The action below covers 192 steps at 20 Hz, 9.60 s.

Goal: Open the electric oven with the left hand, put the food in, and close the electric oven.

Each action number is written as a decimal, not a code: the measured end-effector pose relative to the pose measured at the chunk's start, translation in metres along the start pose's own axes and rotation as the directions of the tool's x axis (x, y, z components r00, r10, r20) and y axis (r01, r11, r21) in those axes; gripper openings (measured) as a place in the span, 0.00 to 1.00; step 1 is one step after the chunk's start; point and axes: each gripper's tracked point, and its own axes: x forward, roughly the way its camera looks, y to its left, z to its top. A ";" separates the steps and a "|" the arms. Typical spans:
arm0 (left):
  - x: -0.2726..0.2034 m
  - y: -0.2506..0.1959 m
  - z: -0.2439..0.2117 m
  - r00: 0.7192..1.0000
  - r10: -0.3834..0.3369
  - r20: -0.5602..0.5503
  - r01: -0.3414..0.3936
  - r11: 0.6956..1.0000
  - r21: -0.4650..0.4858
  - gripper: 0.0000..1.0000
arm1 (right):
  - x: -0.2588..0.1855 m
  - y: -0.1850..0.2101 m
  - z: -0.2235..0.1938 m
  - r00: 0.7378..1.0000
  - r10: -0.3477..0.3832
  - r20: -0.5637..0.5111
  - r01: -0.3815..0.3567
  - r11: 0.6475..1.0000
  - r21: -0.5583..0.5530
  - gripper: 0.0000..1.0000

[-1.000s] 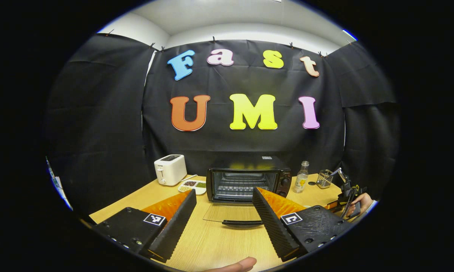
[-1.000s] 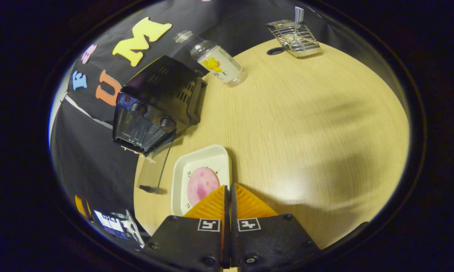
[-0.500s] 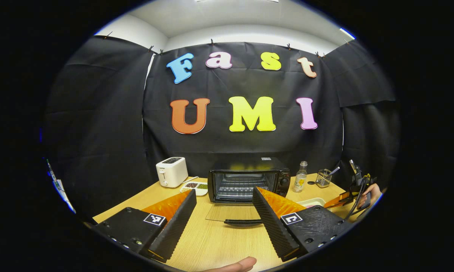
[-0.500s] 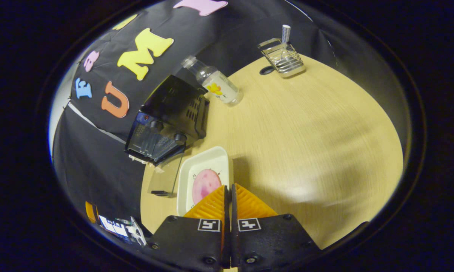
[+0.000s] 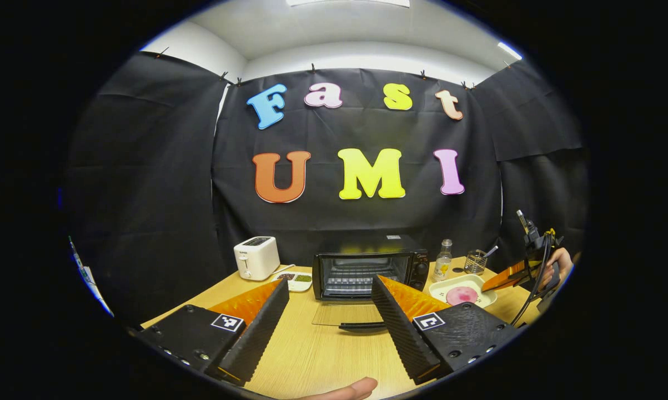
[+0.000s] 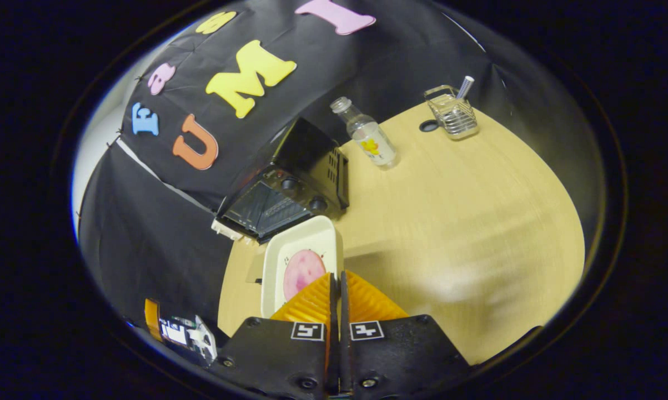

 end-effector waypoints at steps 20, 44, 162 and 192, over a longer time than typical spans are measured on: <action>0.002 0.097 -0.010 0.994 0.090 0.065 -0.091 0.996 0.009 0.96 | 0.154 0.140 -0.019 0.995 -0.028 0.091 0.010 0.981 0.195 0.04; 0.050 0.111 -0.062 0.993 0.121 -0.014 -0.120 0.992 0.048 0.96 | 0.307 0.136 0.096 0.838 -0.210 0.504 0.005 0.926 0.378 0.05; 0.283 -0.090 -0.103 0.955 -0.159 -0.251 0.167 0.986 0.009 0.98 | -0.224 0.080 0.030 0.544 0.007 0.839 0.494 0.805 -0.328 1.00; -0.012 -0.053 0.093 0.996 -0.046 0.080 0.044 0.999 0.018 0.98 | -0.309 0.135 -0.026 0.467 0.067 0.882 0.500 0.803 -0.326 1.00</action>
